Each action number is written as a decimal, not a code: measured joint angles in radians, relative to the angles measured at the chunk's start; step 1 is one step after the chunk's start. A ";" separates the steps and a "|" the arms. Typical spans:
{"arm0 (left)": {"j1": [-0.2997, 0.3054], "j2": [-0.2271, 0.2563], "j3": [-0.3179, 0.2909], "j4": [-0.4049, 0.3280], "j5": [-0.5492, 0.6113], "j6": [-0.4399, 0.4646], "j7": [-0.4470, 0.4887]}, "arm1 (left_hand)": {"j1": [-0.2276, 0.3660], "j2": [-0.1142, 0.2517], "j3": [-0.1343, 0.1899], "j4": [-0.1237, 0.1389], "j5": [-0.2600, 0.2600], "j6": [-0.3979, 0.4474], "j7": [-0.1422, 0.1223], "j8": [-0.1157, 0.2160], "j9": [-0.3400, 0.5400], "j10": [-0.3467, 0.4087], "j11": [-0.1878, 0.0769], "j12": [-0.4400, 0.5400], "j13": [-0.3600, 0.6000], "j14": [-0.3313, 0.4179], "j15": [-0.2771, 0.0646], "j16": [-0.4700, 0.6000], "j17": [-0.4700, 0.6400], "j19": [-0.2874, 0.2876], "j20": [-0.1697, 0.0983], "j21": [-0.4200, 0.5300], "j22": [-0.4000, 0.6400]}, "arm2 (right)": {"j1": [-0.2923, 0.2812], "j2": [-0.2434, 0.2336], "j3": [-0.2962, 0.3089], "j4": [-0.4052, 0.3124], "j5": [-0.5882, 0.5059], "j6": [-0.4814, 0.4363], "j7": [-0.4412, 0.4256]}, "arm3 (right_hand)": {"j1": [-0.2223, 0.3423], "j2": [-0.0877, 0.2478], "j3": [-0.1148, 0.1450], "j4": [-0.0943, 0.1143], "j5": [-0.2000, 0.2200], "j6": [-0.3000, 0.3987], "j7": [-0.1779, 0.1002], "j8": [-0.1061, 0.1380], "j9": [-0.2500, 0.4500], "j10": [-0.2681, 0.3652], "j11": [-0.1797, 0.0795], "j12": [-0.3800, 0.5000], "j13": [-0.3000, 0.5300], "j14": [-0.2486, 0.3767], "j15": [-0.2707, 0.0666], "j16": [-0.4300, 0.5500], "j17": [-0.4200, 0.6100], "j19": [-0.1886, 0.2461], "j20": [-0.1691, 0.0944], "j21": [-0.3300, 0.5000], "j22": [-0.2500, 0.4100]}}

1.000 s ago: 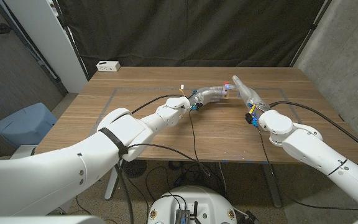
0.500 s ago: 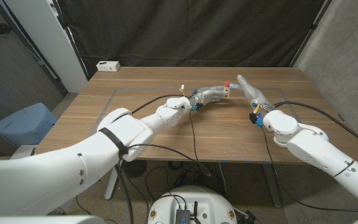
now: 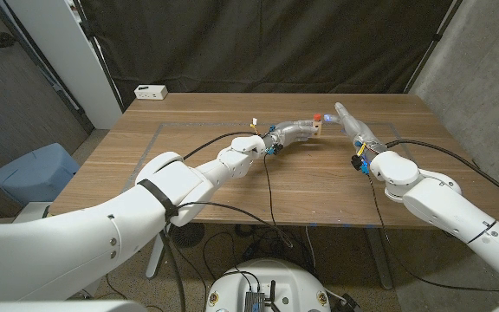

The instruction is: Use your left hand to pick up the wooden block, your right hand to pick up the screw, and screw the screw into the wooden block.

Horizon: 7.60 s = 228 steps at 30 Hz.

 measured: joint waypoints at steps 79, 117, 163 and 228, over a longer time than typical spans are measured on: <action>-0.025 -0.004 0.015 0.003 0.002 0.079 0.056 | -0.002 -0.003 0.002 0.000 0.000 -0.001 0.001 0.000 0.000 -0.002 0.002 -0.008 0.000 0.000 0.000 0.000 0.000 0.000 0.000 0.000 0.000 | 0.126 0.053 -0.077 0.114 -0.017 0.035 0.064 | 0.000 0.000 0.000 0.000 0.000 -0.010 -0.015 0.004 0.000 0.004 0.003 0.000 0.000 0.005 0.005 0.000 0.000 -0.005 0.005 0.000 0.000; -0.004 0.004 0.007 0.000 0.001 0.003 -0.005 | 0.001 0.002 0.002 0.000 0.000 -0.001 0.001 0.000 0.000 0.000 -0.001 -0.005 0.000 0.000 0.000 0.000 0.000 0.000 0.000 0.000 0.000 | 0.129 0.064 -0.072 0.137 -0.013 0.052 0.062 | 0.000 0.000 0.000 0.000 0.000 -0.006 -0.011 0.004 0.000 0.004 0.003 0.000 0.000 0.005 0.005 0.000 0.000 -0.005 0.005 0.000 0.000; 0.003 0.005 0.000 -0.001 0.005 -0.009 -0.019 | 0.002 0.000 0.001 -0.001 -0.003 -0.002 0.002 0.000 0.001 0.000 0.000 -0.005 0.000 0.000 0.000 0.000 0.000 0.000 0.000 0.000 0.000 | 0.087 0.044 -0.067 0.072 -0.015 0.028 0.042 | 0.000 0.000 0.000 0.000 0.000 -0.001 -0.005 0.008 0.000 0.004 0.003 0.000 0.000 0.005 0.005 0.000 0.000 -0.005 0.005 0.000 0.000; -0.013 -0.008 0.016 0.002 0.008 0.056 0.026 | 0.002 0.000 0.000 0.001 0.000 0.002 -0.002 0.001 0.000 -0.001 -0.002 -0.009 0.000 0.000 0.000 0.000 0.000 0.005 -0.005 0.000 0.000 | 0.039 0.039 -0.051 0.040 -0.004 0.019 0.015 | 0.000 0.000 0.008 -0.001 0.000 0.011 -0.007 0.007 -0.003 0.004 0.003 0.000 0.000 0.005 0.005 0.000 0.000 0.000 0.011 0.000 0.000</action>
